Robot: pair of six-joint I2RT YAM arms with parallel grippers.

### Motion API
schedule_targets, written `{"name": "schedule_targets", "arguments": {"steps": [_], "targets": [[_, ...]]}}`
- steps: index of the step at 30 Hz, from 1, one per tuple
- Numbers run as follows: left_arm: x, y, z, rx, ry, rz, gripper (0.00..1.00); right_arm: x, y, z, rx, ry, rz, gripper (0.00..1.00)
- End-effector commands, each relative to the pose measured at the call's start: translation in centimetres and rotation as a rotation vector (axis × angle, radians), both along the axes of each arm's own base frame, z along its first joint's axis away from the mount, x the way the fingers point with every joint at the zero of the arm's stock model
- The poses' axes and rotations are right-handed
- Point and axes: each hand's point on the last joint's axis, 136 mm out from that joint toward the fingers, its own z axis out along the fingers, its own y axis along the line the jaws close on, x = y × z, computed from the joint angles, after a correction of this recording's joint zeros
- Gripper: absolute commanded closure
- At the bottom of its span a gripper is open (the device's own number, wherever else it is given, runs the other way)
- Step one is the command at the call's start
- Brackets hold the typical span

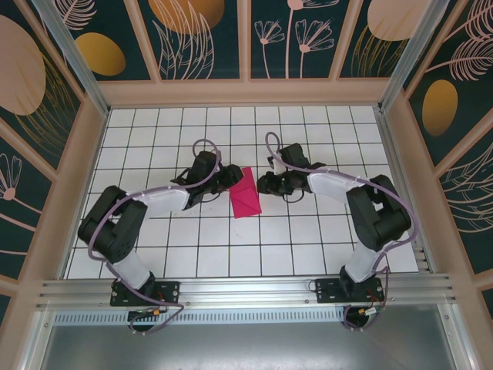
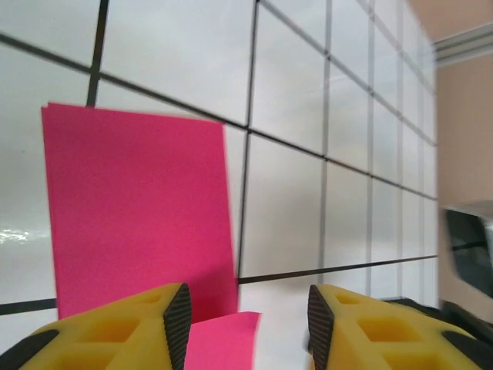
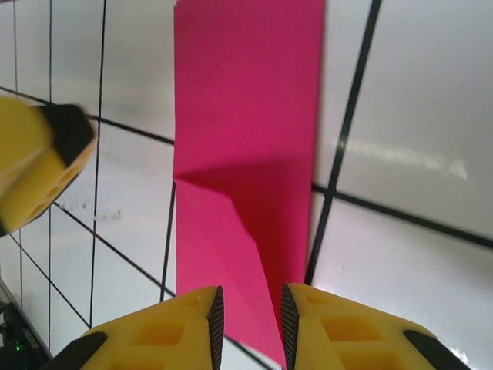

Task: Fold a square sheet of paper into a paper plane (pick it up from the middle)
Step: Fold the triangle a second time at the center of the table, then turn over the paper at the center of the table.

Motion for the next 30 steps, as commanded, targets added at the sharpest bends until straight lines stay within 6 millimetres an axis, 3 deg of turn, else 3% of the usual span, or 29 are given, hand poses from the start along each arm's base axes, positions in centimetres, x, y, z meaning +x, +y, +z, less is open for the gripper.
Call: {"name": "schedule_targets", "arguments": {"steps": [1, 10, 15, 21, 30], "targets": [[-0.8, 0.9, -0.2, -0.048, 0.020, 0.050, 0.52, 1.2, 1.5, 0.2, 0.065, 0.003, 0.033, 0.72], [-2.6, 0.0, -1.8, -0.133, 0.085, -0.003, 0.52, 1.8, 2.2, -1.7, 0.069, 0.038, 0.102, 0.72], [-3.0, -0.6, -2.2, -0.174, 0.106, -0.023, 0.53, 1.9, 2.4, -2.1, 0.094, 0.057, 0.118, 0.80], [-3.3, -0.5, -2.8, -0.172, 0.122, -0.023, 0.53, 2.3, 1.6, -2.4, 0.107, 0.064, 0.091, 0.96], [-3.8, -1.0, -3.2, -0.166, 0.129, -0.055, 0.52, 2.5, 0.8, -2.7, 0.106, 0.069, 0.058, 0.98]]}}
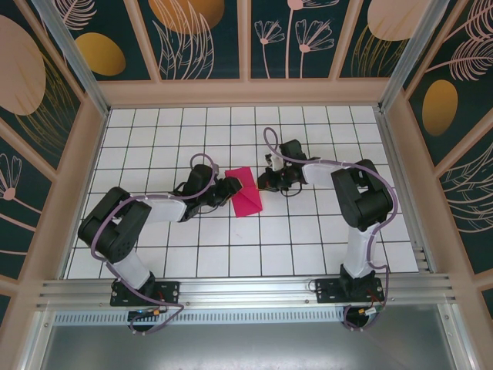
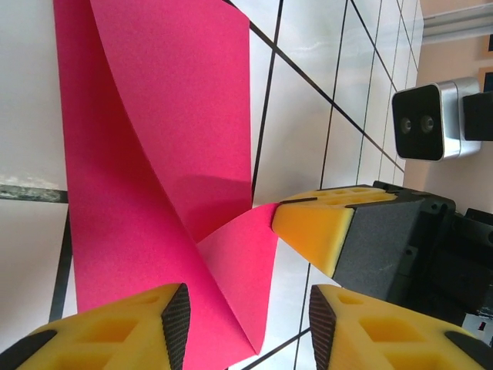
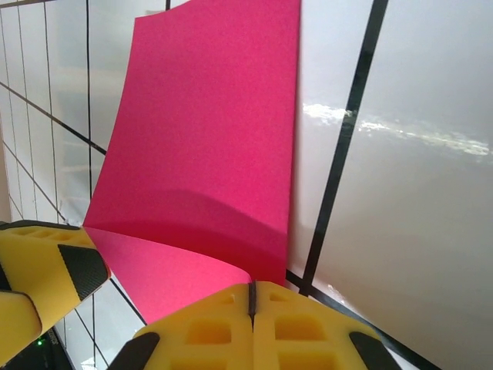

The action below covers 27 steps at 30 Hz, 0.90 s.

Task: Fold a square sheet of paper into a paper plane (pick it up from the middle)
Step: Turn over the paper at the center of the table.

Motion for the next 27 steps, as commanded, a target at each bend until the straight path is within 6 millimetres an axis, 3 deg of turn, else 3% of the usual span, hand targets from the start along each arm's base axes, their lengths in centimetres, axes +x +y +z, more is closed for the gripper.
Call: {"name": "schedule_targets", "arguments": {"steps": [1, 7, 15, 23, 27], "targets": [[-0.2, -0.8, 0.1, -0.021, -0.009, -0.032, 0.52, -0.1, 0.2, 0.2, 0.025, -0.002, 0.007, 0.98], [0.0, -1.9, -1.2, -0.017, 0.002, -0.079, 0.55, 0.0, -0.1, 0.0, 0.020, 0.006, -0.003, 0.98], [1.0, -2.8, -1.2, -0.016, -0.027, -0.107, 0.71, 0.0, -0.3, 0.3, 0.024, 0.008, -0.008, 0.94], [2.0, -2.4, -1.3, 0.036, -0.065, -0.089, 0.95, 2.0, -2.7, 4.0, -0.004, -0.084, -0.141, 0.57], [2.3, -2.1, 0.4, 0.069, -0.112, -0.095, 1.00, 3.4, -5.2, 6.6, -0.052, -0.179, -0.263, 0.43]]}}
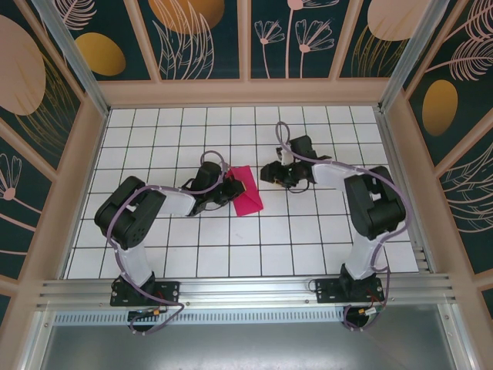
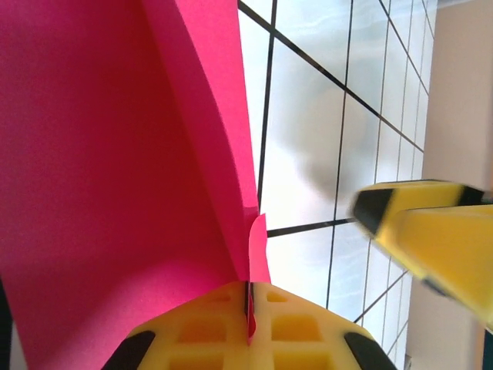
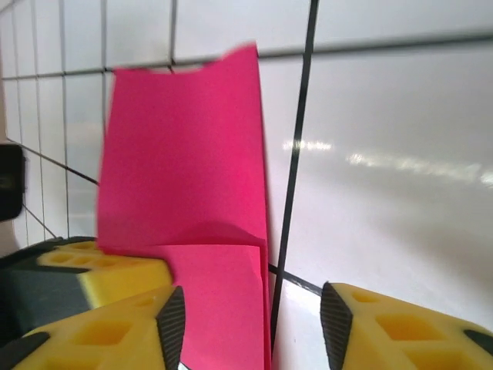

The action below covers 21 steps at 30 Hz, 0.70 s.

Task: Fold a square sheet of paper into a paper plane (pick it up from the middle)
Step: Turn over the paper at the center of the table.

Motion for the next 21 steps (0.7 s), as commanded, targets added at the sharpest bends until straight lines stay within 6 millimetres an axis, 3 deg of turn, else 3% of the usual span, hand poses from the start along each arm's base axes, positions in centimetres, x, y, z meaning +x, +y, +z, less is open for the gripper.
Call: {"name": "schedule_targets", "arguments": {"steps": [1, 3, 5, 11, 13, 15, 18, 21], "targets": [[0.8, 0.0, 2.8, 0.042, -0.092, -0.018, 1.00, 1.6, -2.5, 3.5, -0.037, -0.119, -0.131, 0.40], [0.7, 0.5, 3.6, 0.090, -0.110, -0.024, 1.00, 2.0, -3.6, 4.5, -0.040, -0.149, -0.181, 0.37], [0.8, 1.2, 5.6, 0.139, -0.146, -0.026, 1.00, 2.1, -4.6, 5.5, -0.030, -0.176, -0.223, 0.34], [1.0, 5.1, 10.1, 0.415, -0.209, -0.005, 1.00, 1.7, -7.1, 7.9, 0.014, -0.253, -0.304, 0.22], [1.2, 6.5, 11.7, 0.508, -0.232, -0.002, 1.00, 1.4, -7.7, 8.0, 0.013, -0.266, -0.320, 0.16], [1.6, 7.8, 13.0, 0.602, -0.255, 0.014, 1.00, 1.2, -8.1, 8.2, 0.011, -0.281, -0.341, 0.01], [2.5, 10.2, 14.3, 0.767, -0.275, 0.059, 1.00, 1.0, -9.0, 8.3, -0.005, -0.295, -0.381, 0.01], [3.6, 12.7, 14.3, 0.946, -0.270, 0.124, 1.00, 1.2, -10.3, 7.8, -0.041, -0.286, -0.443, 0.01]]}}
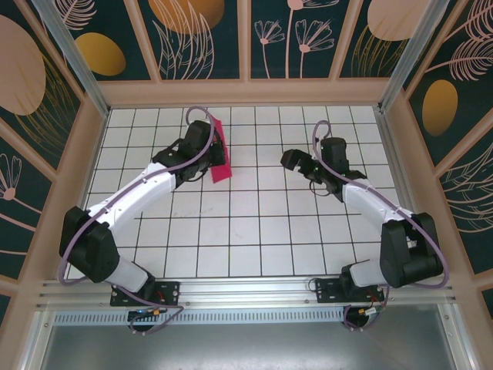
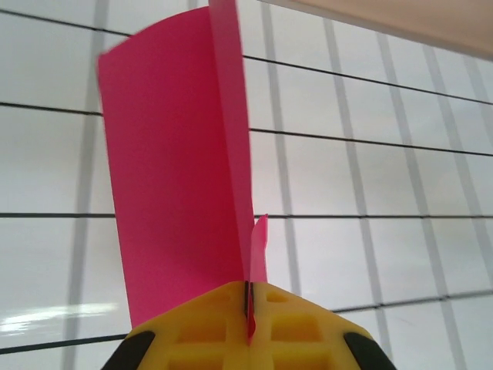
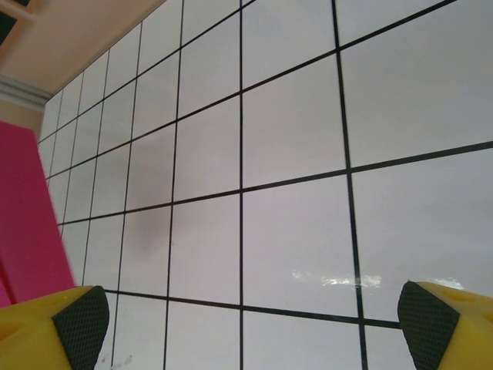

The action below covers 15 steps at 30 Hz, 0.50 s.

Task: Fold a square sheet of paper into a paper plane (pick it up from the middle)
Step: Turn over the paper at the center of the table.

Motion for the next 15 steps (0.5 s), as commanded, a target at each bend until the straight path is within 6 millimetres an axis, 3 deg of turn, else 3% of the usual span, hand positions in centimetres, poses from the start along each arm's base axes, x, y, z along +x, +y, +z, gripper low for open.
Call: {"name": "schedule_targets", "arguments": {"steps": [1, 6, 9, 15], "targets": [[-0.3, 5.3, -2.2, 0.372, 0.054, 0.121, 1.00, 0.7, -2.0, 0.4, -0.024, -0.027, -0.105, 0.01], [1.0, 8.0, -4.6, 0.699, 0.086, 0.265, 1.00, 1.1, -3.7, -0.6, -0.030, 0.009, -0.167, 0.01], [1.6, 8.2, -6.4, 0.889, 0.116, 0.281, 1.00, 1.4, -4.5, -1.0, -0.033, 0.028, -0.198, 0.01], [2.9, 4.8, -11.5, 1.001, 0.175, 0.195, 1.00, 1.6, -6.2, -1.7, -0.035, 0.059, -0.237, 0.01]]}}
